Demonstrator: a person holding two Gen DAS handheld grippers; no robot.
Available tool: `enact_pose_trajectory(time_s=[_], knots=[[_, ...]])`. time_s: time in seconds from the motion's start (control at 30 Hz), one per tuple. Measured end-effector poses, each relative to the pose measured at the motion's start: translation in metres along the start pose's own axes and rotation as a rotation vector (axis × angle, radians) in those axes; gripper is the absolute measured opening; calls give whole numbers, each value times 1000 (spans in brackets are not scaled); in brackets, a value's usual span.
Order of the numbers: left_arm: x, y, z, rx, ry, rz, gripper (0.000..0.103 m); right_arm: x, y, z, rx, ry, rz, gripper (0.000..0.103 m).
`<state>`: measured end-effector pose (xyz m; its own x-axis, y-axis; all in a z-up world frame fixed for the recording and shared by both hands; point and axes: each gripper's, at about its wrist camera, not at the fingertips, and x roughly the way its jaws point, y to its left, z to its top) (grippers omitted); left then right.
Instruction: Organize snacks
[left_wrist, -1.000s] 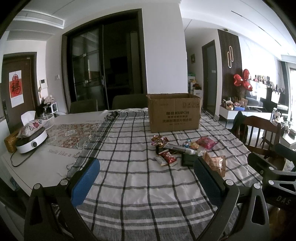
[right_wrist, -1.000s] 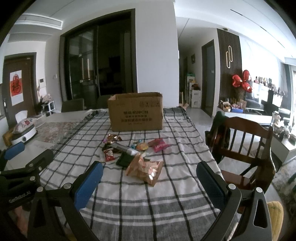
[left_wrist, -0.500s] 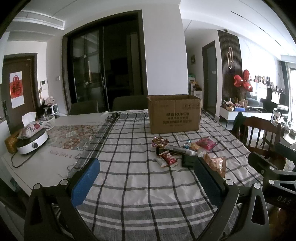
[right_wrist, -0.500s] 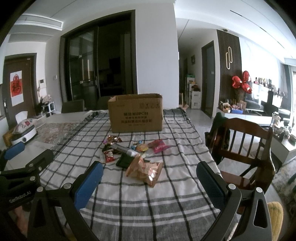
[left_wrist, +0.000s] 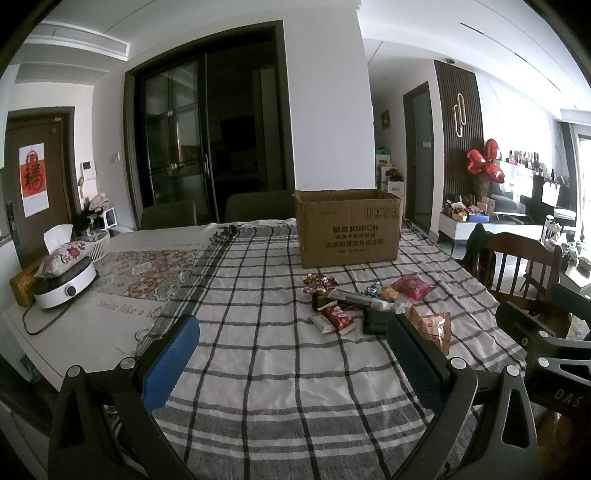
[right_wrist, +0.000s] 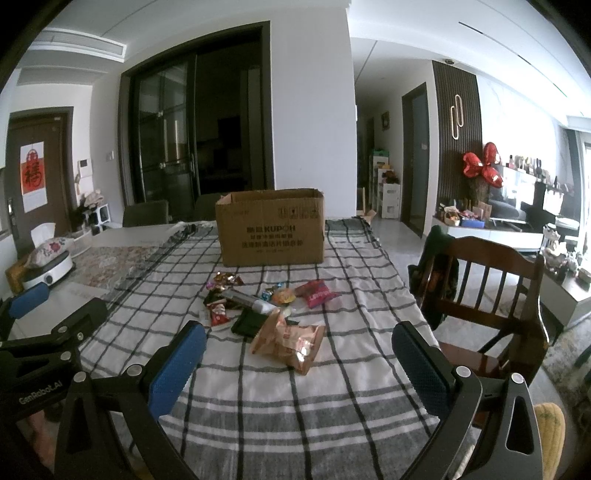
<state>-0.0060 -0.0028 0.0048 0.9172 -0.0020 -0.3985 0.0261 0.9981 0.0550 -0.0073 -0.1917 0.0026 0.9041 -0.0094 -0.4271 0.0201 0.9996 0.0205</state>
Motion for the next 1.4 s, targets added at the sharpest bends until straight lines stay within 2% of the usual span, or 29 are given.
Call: enact_pose_trajectory(time_s=[0.63, 0.83, 0.9, 1.07, 1.2, 1.4], knots=[[0, 0, 0, 2, -2, 0, 103, 3, 0, -4, 1, -4, 0, 102], [4, 0, 2, 14, 17, -24, 103, 6, -2, 0, -4, 19, 6, 102], [10, 0, 5, 23, 22, -35, 103, 10, -1, 9, -11, 27, 8, 102], [33, -7, 12, 46, 48, -64, 103, 29, -5, 5, -23, 39, 5, 102], [55, -13, 11, 63, 80, -93, 103, 54, -10, 4, -16, 86, 16, 102], [79, -21, 4, 81, 89, -90, 98, 85, -12, -1, -9, 142, 53, 102]])
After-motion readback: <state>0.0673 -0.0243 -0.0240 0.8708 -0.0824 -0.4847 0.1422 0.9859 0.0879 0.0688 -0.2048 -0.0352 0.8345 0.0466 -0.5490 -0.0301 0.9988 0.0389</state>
